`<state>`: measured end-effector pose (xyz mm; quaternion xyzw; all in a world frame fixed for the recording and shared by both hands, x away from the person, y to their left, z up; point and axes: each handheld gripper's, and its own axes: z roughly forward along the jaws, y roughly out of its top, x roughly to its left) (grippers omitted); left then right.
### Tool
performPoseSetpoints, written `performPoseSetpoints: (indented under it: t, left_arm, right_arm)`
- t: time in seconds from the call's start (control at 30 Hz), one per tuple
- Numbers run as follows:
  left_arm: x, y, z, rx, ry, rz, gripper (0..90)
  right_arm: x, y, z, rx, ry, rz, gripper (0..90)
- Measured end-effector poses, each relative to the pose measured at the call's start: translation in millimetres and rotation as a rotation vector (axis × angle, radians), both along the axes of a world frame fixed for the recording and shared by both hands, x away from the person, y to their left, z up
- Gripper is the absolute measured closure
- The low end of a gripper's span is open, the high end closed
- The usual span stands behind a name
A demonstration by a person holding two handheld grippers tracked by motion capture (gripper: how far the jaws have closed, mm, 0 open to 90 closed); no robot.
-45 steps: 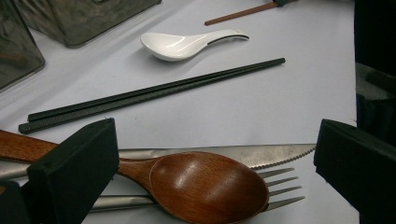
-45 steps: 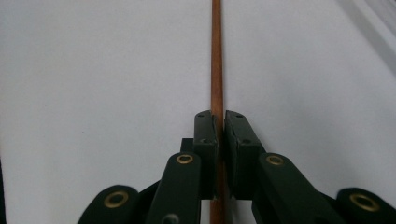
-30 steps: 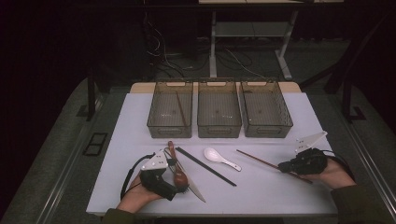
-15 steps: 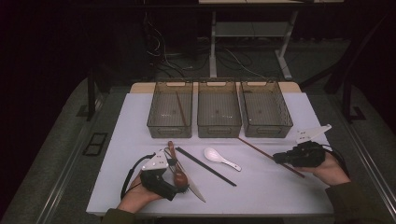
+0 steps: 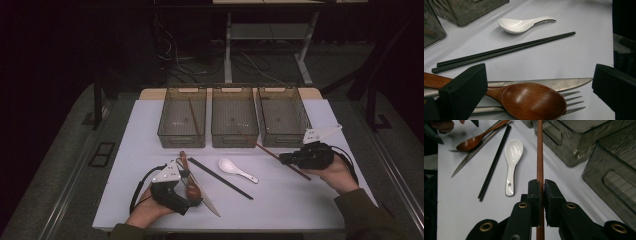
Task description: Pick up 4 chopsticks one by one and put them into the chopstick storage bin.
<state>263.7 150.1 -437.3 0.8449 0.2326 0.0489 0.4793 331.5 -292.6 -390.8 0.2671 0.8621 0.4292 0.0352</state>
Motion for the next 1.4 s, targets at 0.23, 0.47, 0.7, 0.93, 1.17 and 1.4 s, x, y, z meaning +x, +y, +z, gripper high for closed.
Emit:
performPoseSetpoints:
  t: [0.23, 0.47, 0.7, 0.93, 1.17, 1.4]
  left_arm:
    - [0.1, 0.8, 0.4, -0.006, 0.0, 0.003, 0.0]
    - [0.2, 0.9, 0.2, -0.007, 0.001, 0.003, 0.0]
    - [0.1, 1.2, 0.1, -0.009, 0.002, 0.005, 0.0]
    - [0.3, 0.8, 0.0, -0.01, 0.004, 0.004, 0.0]
    - [0.2, 1.8, 0.0, -0.009, 0.005, 0.006, 0.0]
    - [0.2, 1.5, -0.1, -0.009, 0.008, 0.005, 0.0]
  right_arm:
    - [8.0, 15.1, 5.1, 0.033, -0.025, -0.037, 83.5]
    - [19.1, 35.8, 12.7, 0.063, -0.05, -0.073, 83.5]
    - [29.3, 60.9, 19.3, 0.087, -0.066, -0.083, 83.5]
    - [43.2, 90.5, 22.3, 0.084, -0.09, -0.092, 83.5]
    - [58.7, 126.0, 34.5, 0.073, -0.116, -0.078, 83.5]
    - [73.9, 159.6, 46.6, 0.082, -0.127, -0.086, 83.5]
